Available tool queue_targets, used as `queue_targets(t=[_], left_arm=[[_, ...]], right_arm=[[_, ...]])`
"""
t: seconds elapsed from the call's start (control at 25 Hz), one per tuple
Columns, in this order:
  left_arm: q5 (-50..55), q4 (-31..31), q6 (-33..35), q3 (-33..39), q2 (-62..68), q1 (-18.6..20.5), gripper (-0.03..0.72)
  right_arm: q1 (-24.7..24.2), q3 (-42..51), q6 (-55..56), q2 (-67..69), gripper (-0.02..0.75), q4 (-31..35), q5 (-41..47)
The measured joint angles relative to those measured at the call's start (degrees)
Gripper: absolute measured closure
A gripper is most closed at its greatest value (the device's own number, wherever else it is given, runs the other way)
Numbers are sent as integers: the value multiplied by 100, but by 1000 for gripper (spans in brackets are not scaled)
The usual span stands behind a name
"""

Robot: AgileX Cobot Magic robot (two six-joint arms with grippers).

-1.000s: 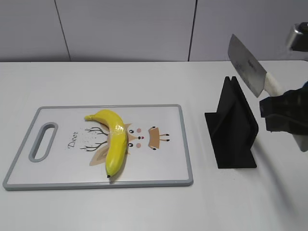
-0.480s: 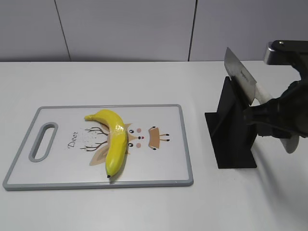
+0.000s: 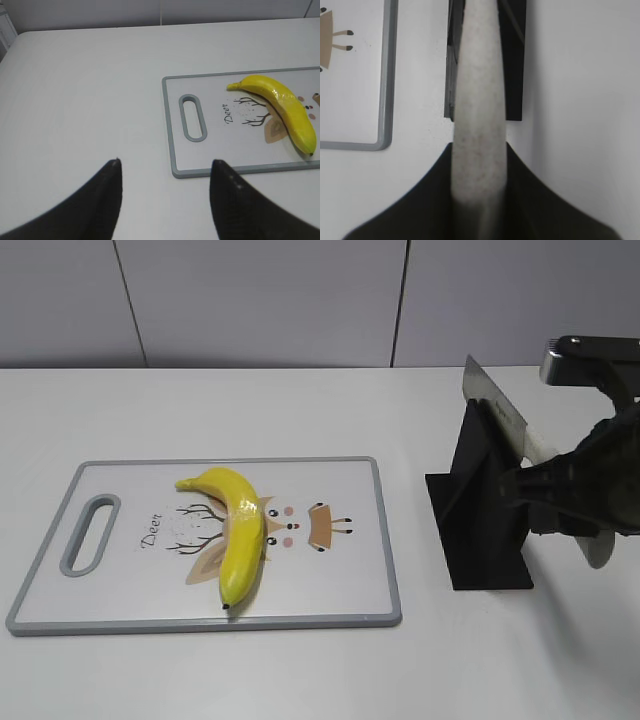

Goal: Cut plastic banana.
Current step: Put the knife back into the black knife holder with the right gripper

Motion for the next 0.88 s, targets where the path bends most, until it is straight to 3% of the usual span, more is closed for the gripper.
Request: queue_targets(t=[0.08, 0.2, 0.28, 0.56, 0.72, 0.88], left_arm=[[0, 0, 0, 0, 0, 0, 152], [0, 0, 0, 0, 0, 0, 152], [0, 0, 0, 0, 0, 0, 152], [0, 0, 0, 0, 0, 0, 152], [0, 0, 0, 0, 0, 0, 152], [0, 0, 0, 0, 0, 0, 152]], right_arm=[[0, 0, -158, 0, 505, 155, 13], [0, -20, -464, 0, 213, 420, 13], [0, -126, -593, 0, 117, 492, 85], [0, -546, -1676, -381, 82, 683, 490], [0, -517, -3301, -1232, 82, 1421, 1217], [0, -123, -3791, -2437, 82, 1647, 1708]])
